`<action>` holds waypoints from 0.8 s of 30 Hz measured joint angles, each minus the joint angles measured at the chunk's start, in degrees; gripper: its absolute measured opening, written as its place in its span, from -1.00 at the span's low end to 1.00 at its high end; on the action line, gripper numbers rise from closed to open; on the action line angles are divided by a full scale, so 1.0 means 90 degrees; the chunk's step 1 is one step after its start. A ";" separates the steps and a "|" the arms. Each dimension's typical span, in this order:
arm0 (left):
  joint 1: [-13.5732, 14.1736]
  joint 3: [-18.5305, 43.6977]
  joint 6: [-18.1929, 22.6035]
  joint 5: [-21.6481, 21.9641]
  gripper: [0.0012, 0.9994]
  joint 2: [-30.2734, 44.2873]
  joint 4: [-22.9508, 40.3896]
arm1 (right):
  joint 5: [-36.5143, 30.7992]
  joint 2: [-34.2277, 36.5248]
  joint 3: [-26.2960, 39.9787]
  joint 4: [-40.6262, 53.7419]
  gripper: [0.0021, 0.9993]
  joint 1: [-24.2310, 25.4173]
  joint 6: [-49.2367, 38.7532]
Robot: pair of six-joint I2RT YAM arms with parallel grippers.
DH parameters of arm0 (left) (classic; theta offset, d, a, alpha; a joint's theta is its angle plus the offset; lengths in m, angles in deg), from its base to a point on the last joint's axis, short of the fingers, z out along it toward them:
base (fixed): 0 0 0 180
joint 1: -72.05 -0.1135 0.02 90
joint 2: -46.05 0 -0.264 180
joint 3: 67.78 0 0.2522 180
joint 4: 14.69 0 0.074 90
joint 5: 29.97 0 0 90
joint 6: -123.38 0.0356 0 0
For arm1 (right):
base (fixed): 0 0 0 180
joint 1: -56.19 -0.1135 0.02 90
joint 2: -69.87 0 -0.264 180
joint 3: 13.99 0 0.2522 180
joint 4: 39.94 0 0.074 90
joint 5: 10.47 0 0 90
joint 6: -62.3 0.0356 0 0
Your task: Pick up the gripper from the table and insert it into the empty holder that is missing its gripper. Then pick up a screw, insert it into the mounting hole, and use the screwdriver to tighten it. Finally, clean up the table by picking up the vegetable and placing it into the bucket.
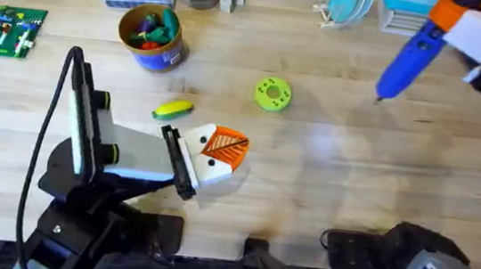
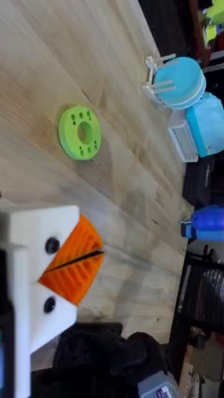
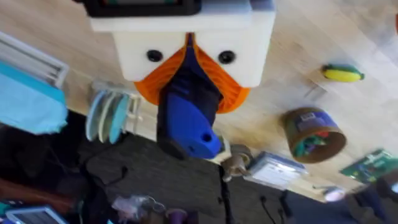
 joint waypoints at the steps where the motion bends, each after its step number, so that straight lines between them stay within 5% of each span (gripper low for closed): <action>1: 0.0000 0.0000 0.0000 0.0000 -0.99 -0.0001 0.0000 | 0.0005 -0.0030 -0.0184 -0.0407 -0.96 -0.0198 0.0245; 14: 0.0000 0.0000 0.0000 0.0000 -0.99 0.0001 0.0000 | -0.0748 0.0277 -0.0697 -0.3256 -0.96 -0.3509 0.1622; 24: 0.0000 0.0000 0.0000 0.0000 -0.99 0.0001 0.0000 | -0.0874 0.1373 -0.0697 -0.5639 -0.96 -0.5174 0.2032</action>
